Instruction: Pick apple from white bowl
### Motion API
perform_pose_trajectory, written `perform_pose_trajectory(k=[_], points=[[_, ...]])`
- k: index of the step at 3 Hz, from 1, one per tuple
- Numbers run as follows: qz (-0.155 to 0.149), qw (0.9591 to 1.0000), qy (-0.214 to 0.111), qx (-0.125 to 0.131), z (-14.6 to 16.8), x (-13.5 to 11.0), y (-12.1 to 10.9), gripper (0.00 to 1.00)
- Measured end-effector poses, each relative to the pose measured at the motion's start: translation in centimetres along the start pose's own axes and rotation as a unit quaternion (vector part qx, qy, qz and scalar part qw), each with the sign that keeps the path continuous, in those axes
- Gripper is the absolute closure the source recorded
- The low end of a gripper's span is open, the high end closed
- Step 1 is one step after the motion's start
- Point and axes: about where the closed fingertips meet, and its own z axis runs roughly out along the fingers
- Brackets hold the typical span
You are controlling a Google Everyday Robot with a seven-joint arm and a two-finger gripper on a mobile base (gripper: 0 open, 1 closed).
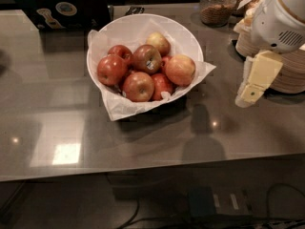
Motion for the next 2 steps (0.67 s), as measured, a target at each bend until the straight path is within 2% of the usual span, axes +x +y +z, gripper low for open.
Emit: perform_pose_trajectory(k=[1, 2], points=[[-0.016, 0.9992, -0.038, -0.005, 0.79, -1.92, -1.0, 0.0], [-0.016, 0.9991, -0.039, -0.006, 0.8, -1.98, -0.99, 0.0]])
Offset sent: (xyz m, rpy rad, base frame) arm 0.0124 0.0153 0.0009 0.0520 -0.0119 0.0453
